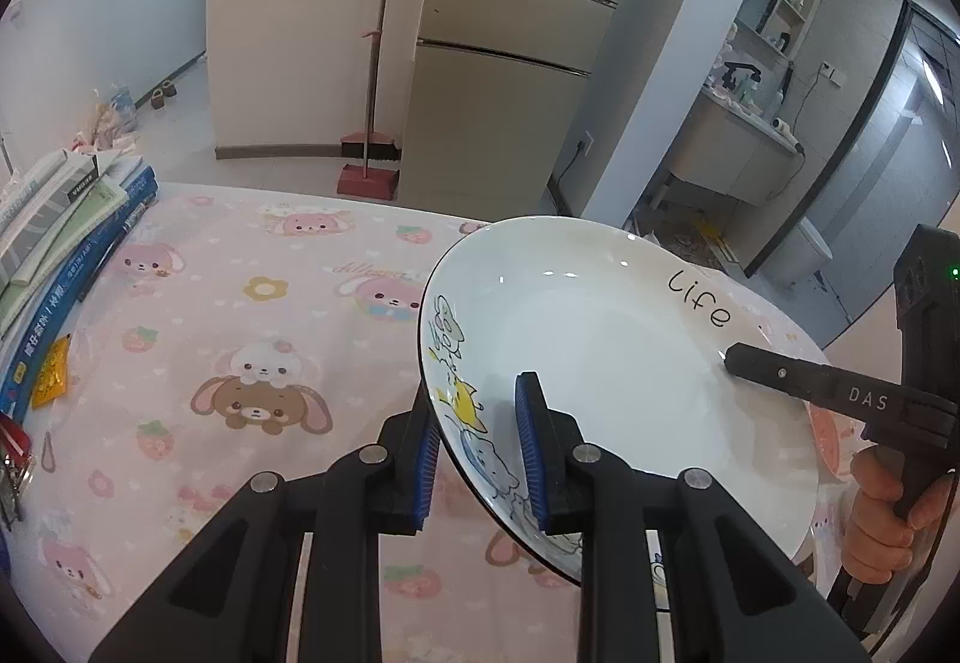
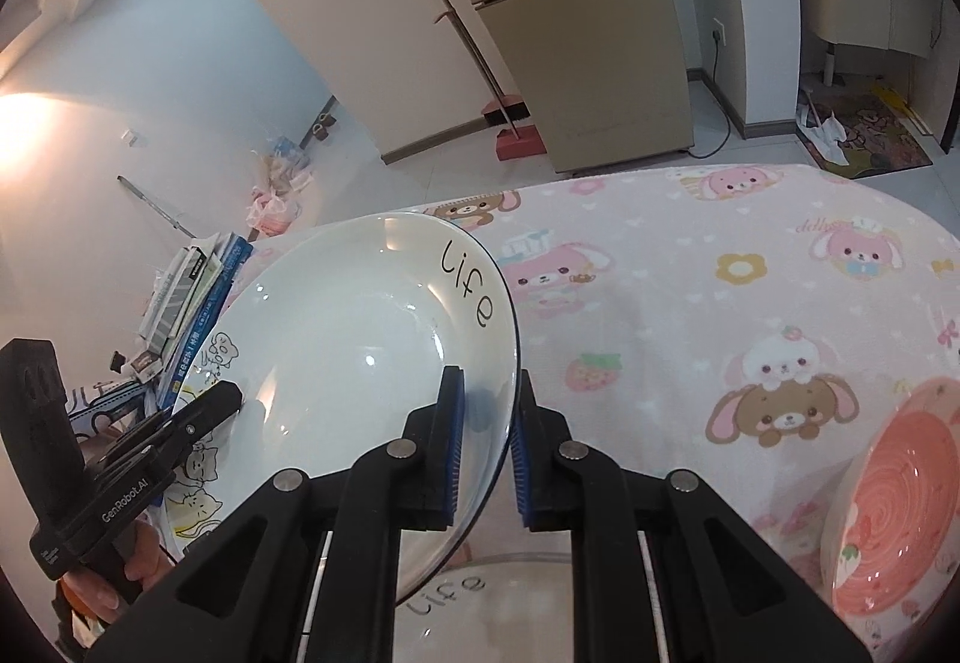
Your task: Organize plates and bowls
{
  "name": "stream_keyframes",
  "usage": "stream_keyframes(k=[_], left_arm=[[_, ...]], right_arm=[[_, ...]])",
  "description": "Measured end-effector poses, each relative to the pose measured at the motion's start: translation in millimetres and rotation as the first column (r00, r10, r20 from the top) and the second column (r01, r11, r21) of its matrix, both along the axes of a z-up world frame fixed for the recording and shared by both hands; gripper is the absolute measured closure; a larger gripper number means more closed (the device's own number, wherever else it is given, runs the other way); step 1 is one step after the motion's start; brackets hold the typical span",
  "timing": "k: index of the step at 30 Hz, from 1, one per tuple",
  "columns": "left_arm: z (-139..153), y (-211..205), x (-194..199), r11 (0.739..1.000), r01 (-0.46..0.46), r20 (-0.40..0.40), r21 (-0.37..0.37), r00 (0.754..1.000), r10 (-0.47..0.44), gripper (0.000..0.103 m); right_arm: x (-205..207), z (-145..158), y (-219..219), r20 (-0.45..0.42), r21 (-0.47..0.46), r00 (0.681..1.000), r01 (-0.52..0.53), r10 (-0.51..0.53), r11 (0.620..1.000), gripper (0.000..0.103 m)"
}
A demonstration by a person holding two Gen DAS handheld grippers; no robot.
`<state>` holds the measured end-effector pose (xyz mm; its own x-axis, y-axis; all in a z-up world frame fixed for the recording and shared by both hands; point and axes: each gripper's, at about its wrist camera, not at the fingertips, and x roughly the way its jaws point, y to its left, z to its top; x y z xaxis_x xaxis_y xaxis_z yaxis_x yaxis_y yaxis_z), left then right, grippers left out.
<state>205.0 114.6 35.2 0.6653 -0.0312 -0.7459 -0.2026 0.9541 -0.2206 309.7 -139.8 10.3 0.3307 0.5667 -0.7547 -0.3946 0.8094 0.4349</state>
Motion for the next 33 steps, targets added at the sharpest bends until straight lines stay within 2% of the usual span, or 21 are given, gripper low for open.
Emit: stream_keyframes(k=[5, 9, 14, 23, 33], left_arm=[[10.7, -15.7, -13.4, 0.999, 0.033, 0.008, -0.026, 0.999, -0.033, 0.077], [17.1, -35.0, -29.6, 0.999, 0.046, 0.03, -0.022, 0.999, -0.046, 0.077], [15.8, -59.1, -47.8, 0.994, 0.095, 0.028, -0.06, 0.995, -0.093, 0.077], [14.7, -97.7, -81.5, 0.991, 0.117, 0.021, -0.058, 0.993, -0.116, 0.077], [2.7, -117.6, -101.6, 0.985, 0.16, -0.013, -0.065, 0.987, -0.161, 0.077]], right_arm=[[-12.6, 3.4, -22.3, -0.025, 0.012, 0.999, 0.027, -0.027, 1.0, 0.089], [-33.6, 15.2, -37.8, -0.001, -0.011, 0.999, 0.042, -0.042, 0.999, 0.089], [-59.5, 25.4, -61.9, 0.032, -0.053, 0.997, 0.078, -0.076, 0.996, 0.089], [-93.9, 21.7, -96.6, 0.025, -0.058, 0.994, 0.108, -0.107, 0.992, 0.089], [-122.7, 11.9, -121.4, 0.02, -0.075, 0.993, 0.119, -0.118, 0.99, 0.089]])
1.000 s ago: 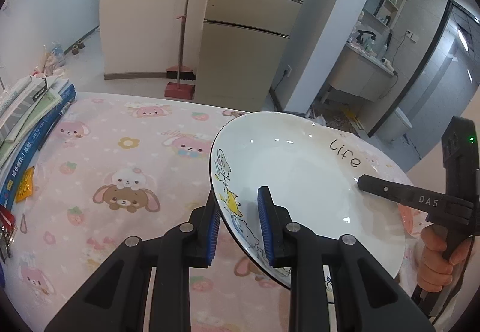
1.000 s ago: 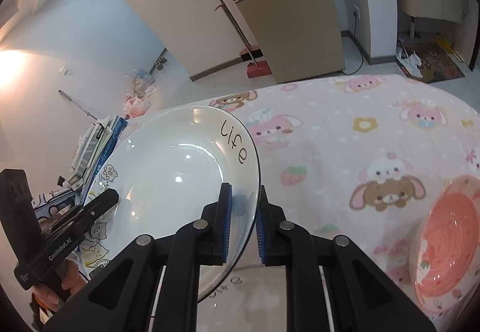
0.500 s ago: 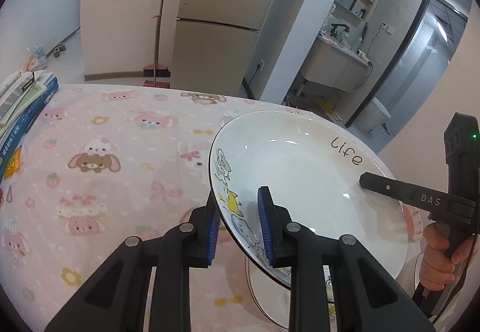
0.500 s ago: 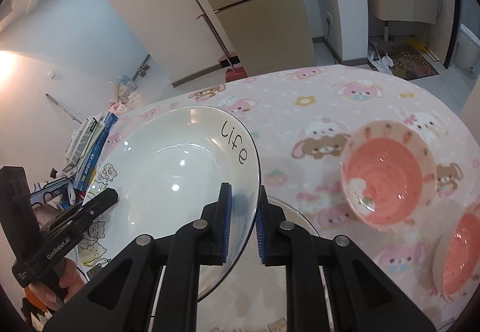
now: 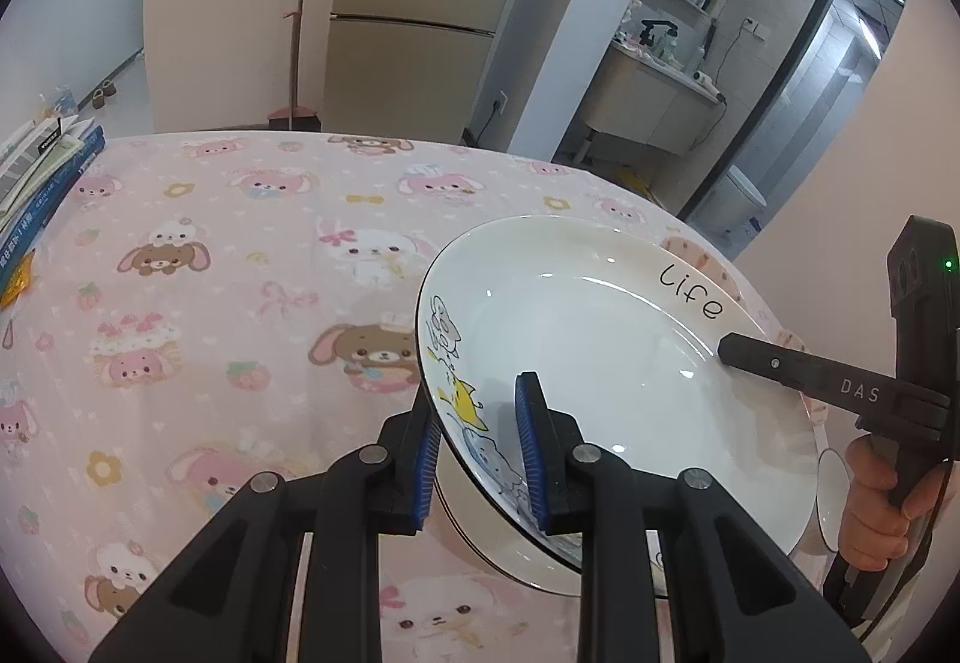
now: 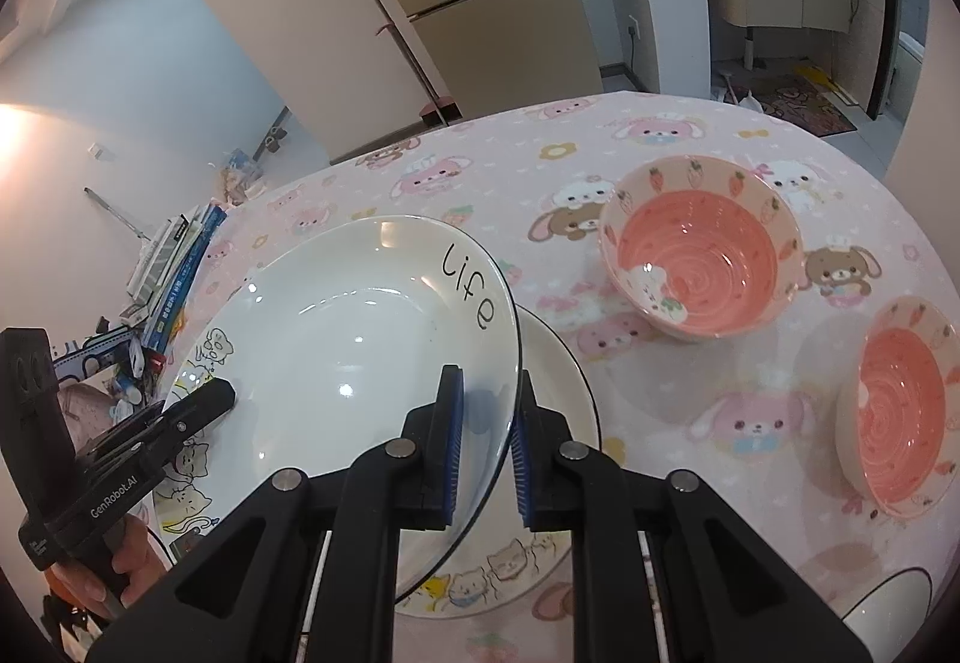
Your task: Organize plates and bowls
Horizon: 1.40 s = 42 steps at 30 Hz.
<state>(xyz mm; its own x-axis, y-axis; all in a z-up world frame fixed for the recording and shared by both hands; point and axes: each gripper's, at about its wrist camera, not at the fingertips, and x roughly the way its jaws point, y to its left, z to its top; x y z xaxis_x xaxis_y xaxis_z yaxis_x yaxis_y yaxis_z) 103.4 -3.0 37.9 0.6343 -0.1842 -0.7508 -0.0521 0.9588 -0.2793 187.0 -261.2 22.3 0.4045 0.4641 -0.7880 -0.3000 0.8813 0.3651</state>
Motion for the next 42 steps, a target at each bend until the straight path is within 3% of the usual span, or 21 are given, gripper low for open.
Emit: stream_keyframes(k=[21, 42], left_arm=[[-54.2, -15.9, -5.4, 0.997, 0.061, 0.003, 0.043, 0.998, -0.061, 0.077], [-53.7, -25.8, -21.4, 0.989, 0.052, 0.056, 0.142, 0.997, -0.06, 0.077]], right_arm=[[-21.5, -49.0, -11.0, 0.054, -0.054, 0.998, 0.018, -0.015, 0.998, 0.088], [-45.3, -48.1, -5.0, 0.165, -0.123, 0.986, 0.02, 0.001, 0.992, 0.086]])
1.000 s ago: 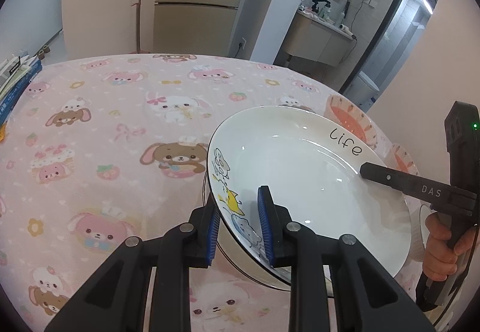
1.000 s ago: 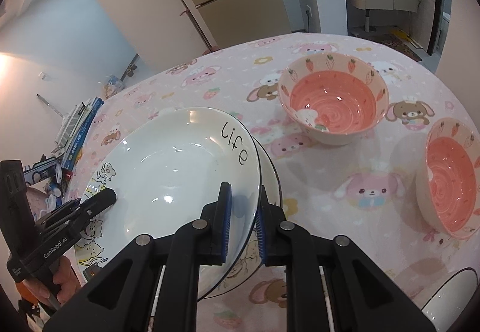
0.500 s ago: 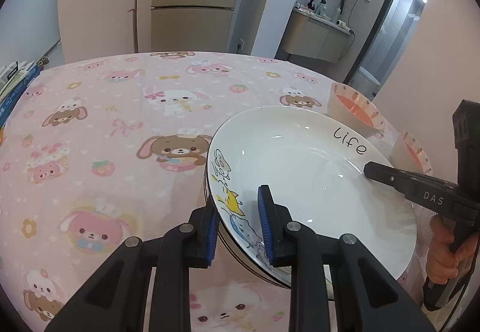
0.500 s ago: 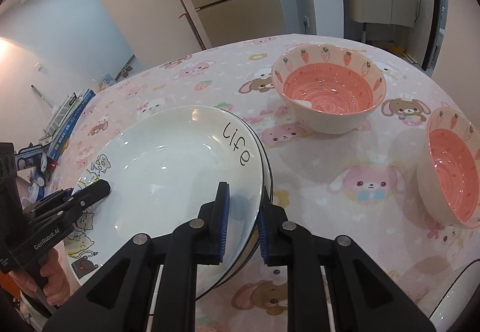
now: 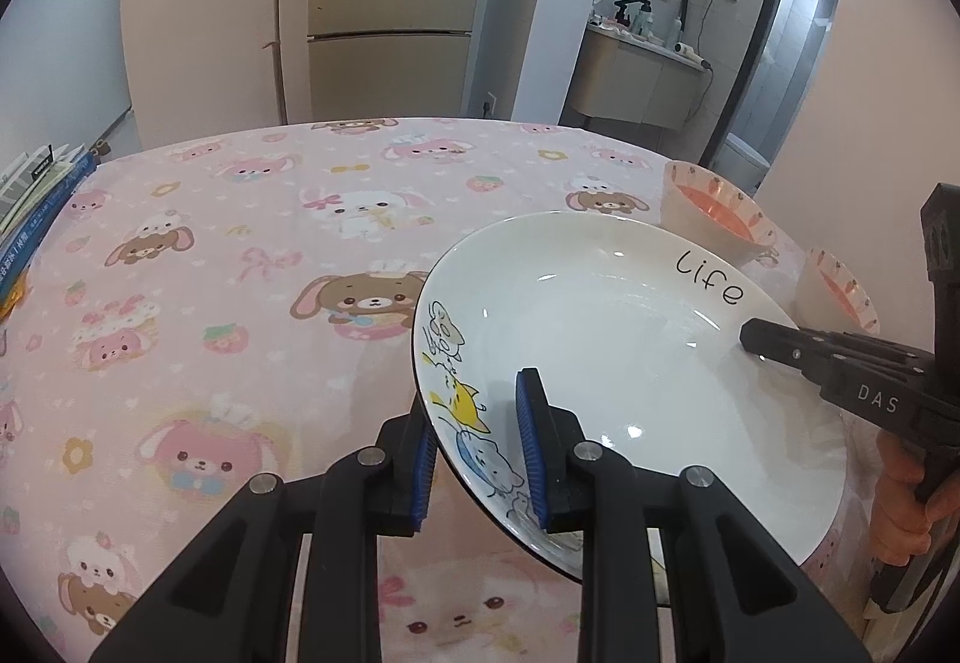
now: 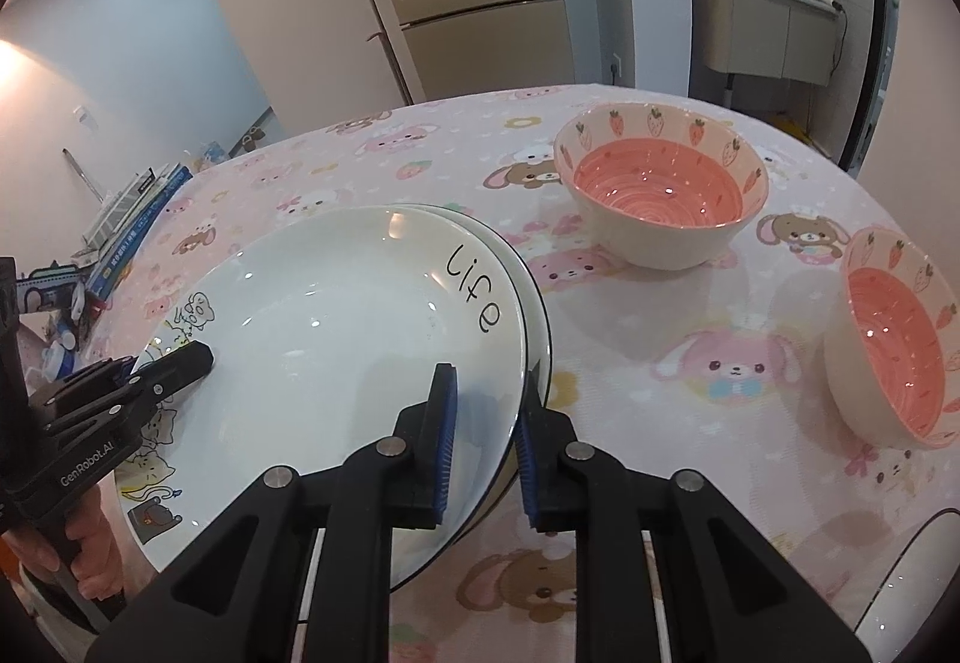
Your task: Organize plates and bowls
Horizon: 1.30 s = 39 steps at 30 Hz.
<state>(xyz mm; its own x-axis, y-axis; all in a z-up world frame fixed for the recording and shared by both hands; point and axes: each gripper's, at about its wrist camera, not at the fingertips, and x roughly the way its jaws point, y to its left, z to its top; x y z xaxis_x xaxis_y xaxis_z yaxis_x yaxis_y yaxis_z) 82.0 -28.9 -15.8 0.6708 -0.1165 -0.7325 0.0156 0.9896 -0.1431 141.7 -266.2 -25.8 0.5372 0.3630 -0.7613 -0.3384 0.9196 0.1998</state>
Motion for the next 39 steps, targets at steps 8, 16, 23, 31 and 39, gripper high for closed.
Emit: stream_keyframes(k=[8, 16, 23, 31, 39], left_arm=[[-2.9, -6.9, -2.2, 0.999, -0.002, -0.009, 0.043, 1.0, 0.002, 0.076], [-8.9, -6.7, 0.8, 0.997, -0.021, -0.006, 0.08, 1.0, 0.021, 0.076], [-9.3, -3.2, 1.7, 0.998, -0.022, -0.014, 0.064, 1.0, 0.023, 0.076], [-9.6, 1.2, 2.3, 0.998, -0.032, -0.035, 0.049, 0.999, 0.034, 0.076], [-2.6, 3.4, -2.4, 0.998, -0.034, -0.029, 0.055, 0.999, 0.036, 0.076]], right_arm=[[-5.4, -0.4, 6.4, 0.042, -0.096, 0.999, 0.014, -0.01, 0.995, 0.086], [-6.8, -0.7, 9.9, 0.072, -0.134, 0.997, 0.007, 0.003, 0.991, 0.089], [-6.3, -0.9, 8.2, 0.057, -0.117, 0.998, 0.0, 0.007, 0.993, 0.089], [-5.8, 0.1, 4.9, 0.038, -0.092, 0.999, -0.008, 0.011, 0.996, 0.091], [1.7, -2.9, -6.4, 0.003, -0.053, 0.999, 0.04, -0.04, 0.998, 0.093]])
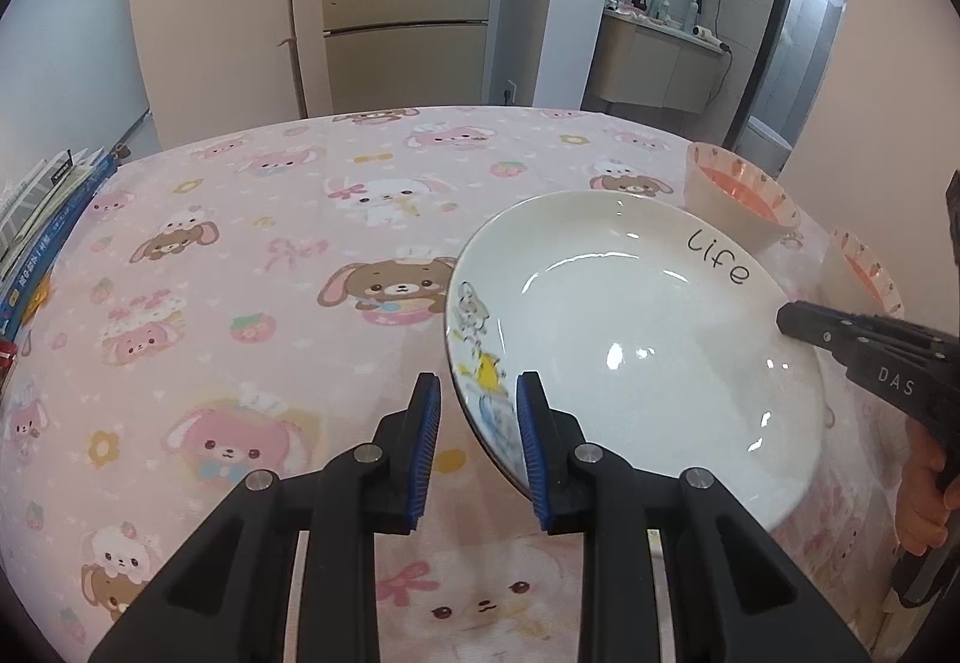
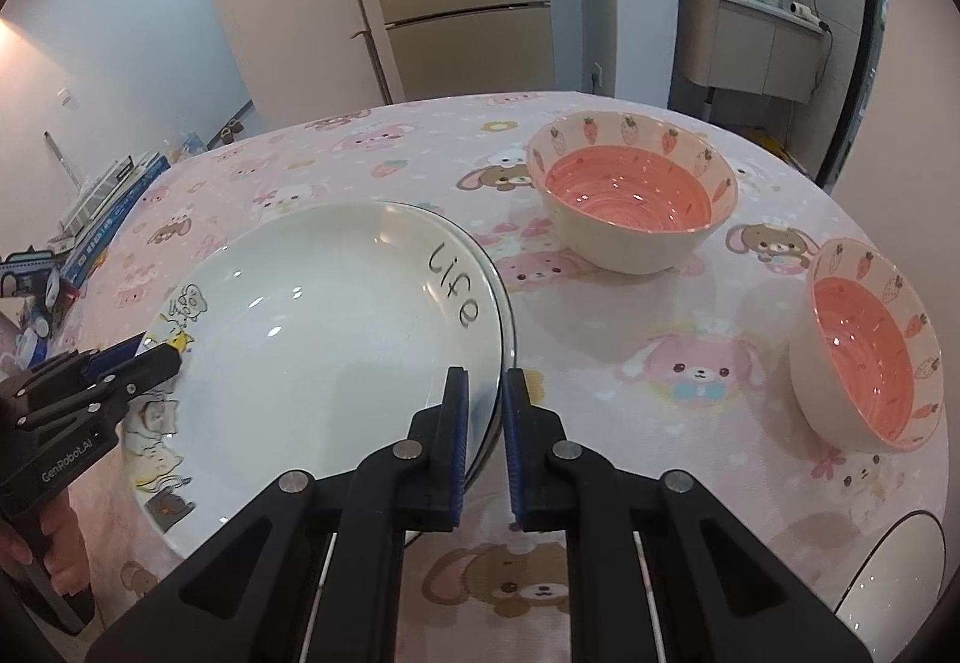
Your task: Organize plates and bowls
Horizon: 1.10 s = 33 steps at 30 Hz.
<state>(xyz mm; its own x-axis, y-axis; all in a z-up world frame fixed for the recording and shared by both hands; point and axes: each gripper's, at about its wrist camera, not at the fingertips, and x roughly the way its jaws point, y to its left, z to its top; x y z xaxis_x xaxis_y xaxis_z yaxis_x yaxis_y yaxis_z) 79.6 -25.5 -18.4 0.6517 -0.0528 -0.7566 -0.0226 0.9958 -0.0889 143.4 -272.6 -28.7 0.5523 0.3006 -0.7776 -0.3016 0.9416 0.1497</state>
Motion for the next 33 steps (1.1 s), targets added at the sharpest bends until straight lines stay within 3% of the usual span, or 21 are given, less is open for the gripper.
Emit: stream_keyframes(k=[9, 17, 26, 28, 30, 33], left_arm=[[5.5, 4.4, -3.3, 1.0, -0.006, 0.028, -0.023, 1.0, 0.007, 0.077], [19.9, -1.8, -14.0, 0.999, 0.026, 0.15, -0.021, 0.988, -0.022, 0.077], [35.9, -4.2, -27.3, 1.0, 0.019, 0.276, -0.005, 0.961, -0.017, 0.076], [40.4, -5.0, -30.4, 1.0, 0.021, 0.297, -0.001, 0.955, -0.02, 0.068], [44.7, -7.4, -35.1, 1.0, 0.012, 0.333, 0.017, 0.943, -0.017, 0.025], [53.7, -14.6, -44.5, 0.998, 0.006, 0.395, 0.066, 0.918, -0.032, 0.022]], right_arm=[[1.7, -0.2, -0.6, -0.004, 0.009, 1.0, -0.003, 0.003, 1.0, 0.093], [0.4, 2.5, -2.8, 0.022, 0.014, 1.0, 0.006, -0.006, 1.0, 0.093], [-7.4, 19.2, -7.3, 0.119, 0.018, 0.992, 0.032, -0.033, 0.999, 0.093], [-11.6, 25.2, -6.8, 0.155, 0.013, 0.987, 0.036, -0.038, 0.999, 0.093], [-16.5, 32.7, -7.2, 0.189, 0.018, 0.981, 0.037, -0.039, 0.999, 0.093], [-27.8, 47.9, -11.2, 0.231, 0.057, 0.972, 0.033, -0.045, 0.998, 0.093]])
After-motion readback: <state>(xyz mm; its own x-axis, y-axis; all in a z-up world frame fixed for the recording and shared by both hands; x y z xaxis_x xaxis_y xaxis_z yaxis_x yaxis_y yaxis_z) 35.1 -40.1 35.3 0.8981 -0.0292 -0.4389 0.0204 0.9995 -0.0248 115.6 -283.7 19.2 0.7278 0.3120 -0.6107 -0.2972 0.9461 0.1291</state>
